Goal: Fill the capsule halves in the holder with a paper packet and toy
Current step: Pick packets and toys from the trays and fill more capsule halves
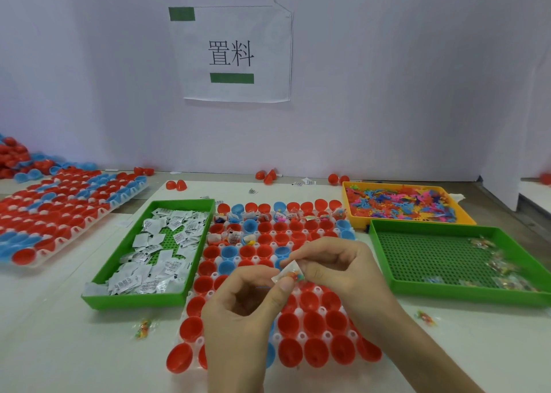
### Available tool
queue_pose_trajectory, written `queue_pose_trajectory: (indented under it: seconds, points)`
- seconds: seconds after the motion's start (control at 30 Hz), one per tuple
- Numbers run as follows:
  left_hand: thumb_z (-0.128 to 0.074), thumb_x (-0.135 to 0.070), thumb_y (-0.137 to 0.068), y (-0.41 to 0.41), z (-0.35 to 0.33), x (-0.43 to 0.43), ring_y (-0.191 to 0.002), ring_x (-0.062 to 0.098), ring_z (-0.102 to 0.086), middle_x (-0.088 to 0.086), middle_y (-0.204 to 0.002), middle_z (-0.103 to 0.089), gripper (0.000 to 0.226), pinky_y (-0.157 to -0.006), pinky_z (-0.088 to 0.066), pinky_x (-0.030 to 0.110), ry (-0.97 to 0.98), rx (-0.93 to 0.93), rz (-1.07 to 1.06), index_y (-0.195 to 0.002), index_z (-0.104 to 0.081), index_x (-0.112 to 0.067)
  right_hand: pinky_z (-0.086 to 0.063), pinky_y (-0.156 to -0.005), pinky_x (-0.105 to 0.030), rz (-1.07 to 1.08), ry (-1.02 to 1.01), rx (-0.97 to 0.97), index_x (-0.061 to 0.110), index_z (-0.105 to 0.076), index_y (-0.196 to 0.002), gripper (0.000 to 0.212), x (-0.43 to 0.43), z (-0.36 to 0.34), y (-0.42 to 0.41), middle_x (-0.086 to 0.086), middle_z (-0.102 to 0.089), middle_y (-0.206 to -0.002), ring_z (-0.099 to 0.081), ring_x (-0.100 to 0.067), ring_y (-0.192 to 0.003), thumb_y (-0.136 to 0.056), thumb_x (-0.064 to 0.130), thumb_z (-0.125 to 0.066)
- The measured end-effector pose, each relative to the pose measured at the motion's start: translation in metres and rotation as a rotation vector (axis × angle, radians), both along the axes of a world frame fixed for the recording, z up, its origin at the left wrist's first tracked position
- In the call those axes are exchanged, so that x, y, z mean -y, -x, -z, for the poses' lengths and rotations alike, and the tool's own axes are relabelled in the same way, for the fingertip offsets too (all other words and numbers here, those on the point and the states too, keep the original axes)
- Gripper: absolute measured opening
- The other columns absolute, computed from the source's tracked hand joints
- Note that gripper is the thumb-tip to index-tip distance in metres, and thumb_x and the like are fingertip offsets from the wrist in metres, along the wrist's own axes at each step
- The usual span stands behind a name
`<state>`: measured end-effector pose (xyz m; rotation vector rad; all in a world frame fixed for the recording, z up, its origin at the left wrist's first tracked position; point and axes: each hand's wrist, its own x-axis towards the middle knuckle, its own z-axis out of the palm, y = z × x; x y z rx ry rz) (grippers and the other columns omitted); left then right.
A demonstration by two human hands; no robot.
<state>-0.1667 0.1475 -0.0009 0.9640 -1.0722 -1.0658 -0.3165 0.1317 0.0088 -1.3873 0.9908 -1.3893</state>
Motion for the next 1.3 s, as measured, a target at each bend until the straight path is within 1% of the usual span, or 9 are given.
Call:
queue_pose_trajectory:
  seconds: [0.1, 0.4, 0.6, 0.77, 0.9, 1.07, 1.13, 1.2, 1.3]
  points:
    - [-0.08, -0.029, -0.053, 0.0, 0.001, 0.001, -0.06, 0.012, -0.066, 0.008, -0.067, -0.07, 0.016, -0.058, -0.056, 0.019, 0.021, 0.008, -0.015, -0.069, -0.076, -0.026, -0.058, -0.076, -0.025, -0.026, -0.036, 0.053, 0.019, -0.08, -0.091, 0.013, 0.001, -0.002, 0.0, -0.01, -0.077, -0.094, -0.074, -0.025, -0.092, -0.079, 0.019, -0.075]
    - [-0.081, -0.026, -0.056, -0.003, 0.005, 0.004, -0.062, 0.011, -0.067, 0.006, -0.068, -0.071, 0.014, -0.059, -0.055, 0.018, 0.035, 0.02, -0.051, -0.069, -0.075, -0.025, -0.06, -0.081, -0.039, -0.109, -0.076, 0.081, 0.016, -0.078, -0.093, 0.011, 0.001, 0.0, 0.0, -0.013, -0.076, -0.094, -0.073, -0.03, -0.095, -0.084, 0.014, -0.073]
    - [-0.082, -0.032, -0.05, -0.002, 0.005, 0.005, -0.069, 0.012, -0.072, 0.003, -0.076, -0.075, 0.021, -0.062, -0.055, 0.015, 0.022, -0.006, -0.036, -0.069, -0.078, -0.024, -0.057, -0.077, -0.024, -0.097, -0.006, -0.057, 0.027, -0.076, -0.09, 0.017, -0.001, -0.002, -0.003, -0.003, -0.076, -0.091, -0.074, -0.017, -0.089, -0.076, 0.018, -0.081]
    - [-0.081, -0.024, -0.052, -0.001, 0.004, 0.004, -0.071, 0.012, -0.073, 0.004, -0.072, -0.075, 0.015, -0.062, -0.054, 0.013, -0.013, -0.039, -0.002, -0.067, -0.08, -0.024, -0.057, -0.077, -0.026, -0.104, -0.022, -0.038, 0.028, -0.076, -0.09, 0.024, 0.001, 0.0, -0.001, -0.006, -0.076, -0.091, -0.074, -0.021, -0.089, -0.068, 0.029, -0.085]
    - [-0.08, -0.025, -0.053, -0.003, 0.004, 0.004, -0.072, 0.012, -0.073, 0.003, -0.073, -0.076, 0.015, -0.063, -0.054, 0.013, 0.0, -0.023, 0.012, -0.068, -0.08, -0.026, -0.056, -0.077, -0.026, -0.139, -0.037, -0.019, 0.026, -0.076, -0.091, 0.024, 0.005, 0.003, 0.003, -0.005, -0.076, -0.089, -0.073, -0.02, -0.088, -0.069, 0.029, -0.085]
    - [-0.074, -0.018, -0.069, -0.014, 0.001, 0.004, -0.082, 0.011, -0.075, -0.001, -0.082, -0.078, 0.019, -0.069, -0.055, 0.014, 0.054, 0.042, 0.087, -0.078, -0.082, -0.033, -0.056, -0.078, -0.028, -0.17, -0.068, 0.032, 0.023, -0.075, -0.086, 0.026, 0.013, 0.001, 0.003, -0.006, -0.075, -0.085, -0.071, -0.021, -0.084, -0.066, 0.03, -0.09]
    - [-0.07, -0.006, -0.081, -0.022, 0.002, 0.006, -0.082, 0.014, -0.075, -0.001, -0.085, -0.078, 0.029, -0.071, -0.056, 0.016, 0.074, 0.083, 0.06, -0.083, -0.081, -0.033, -0.056, -0.078, -0.028, -0.141, -0.057, -0.011, 0.022, -0.075, -0.085, 0.021, 0.02, -0.006, 0.001, -0.008, -0.076, -0.087, -0.073, -0.023, -0.085, -0.069, 0.026, -0.089]
    - [-0.065, 0.001, -0.088, -0.031, 0.003, 0.008, -0.08, 0.017, -0.076, -0.001, -0.087, -0.078, 0.035, -0.07, -0.057, 0.018, 0.071, 0.072, 0.001, -0.084, -0.08, -0.03, -0.057, -0.075, -0.022, -0.031, -0.008, -0.119, 0.021, -0.076, -0.084, 0.015, 0.035, -0.015, -0.001, -0.004, -0.077, -0.088, -0.074, -0.018, -0.084, -0.074, 0.019, -0.087]
    - [-0.064, 0.0, -0.09, -0.039, 0.004, 0.009, -0.078, 0.018, -0.076, -0.001, -0.091, -0.078, 0.031, -0.068, -0.056, 0.016, 0.054, 0.014, -0.082, -0.084, -0.079, -0.026, -0.055, -0.074, -0.014, 0.213, 0.088, -0.417, 0.018, -0.075, -0.083, 0.013, 0.071, -0.02, -0.003, 0.006, -0.076, -0.084, -0.072, -0.006, -0.081, -0.077, 0.011, -0.084]
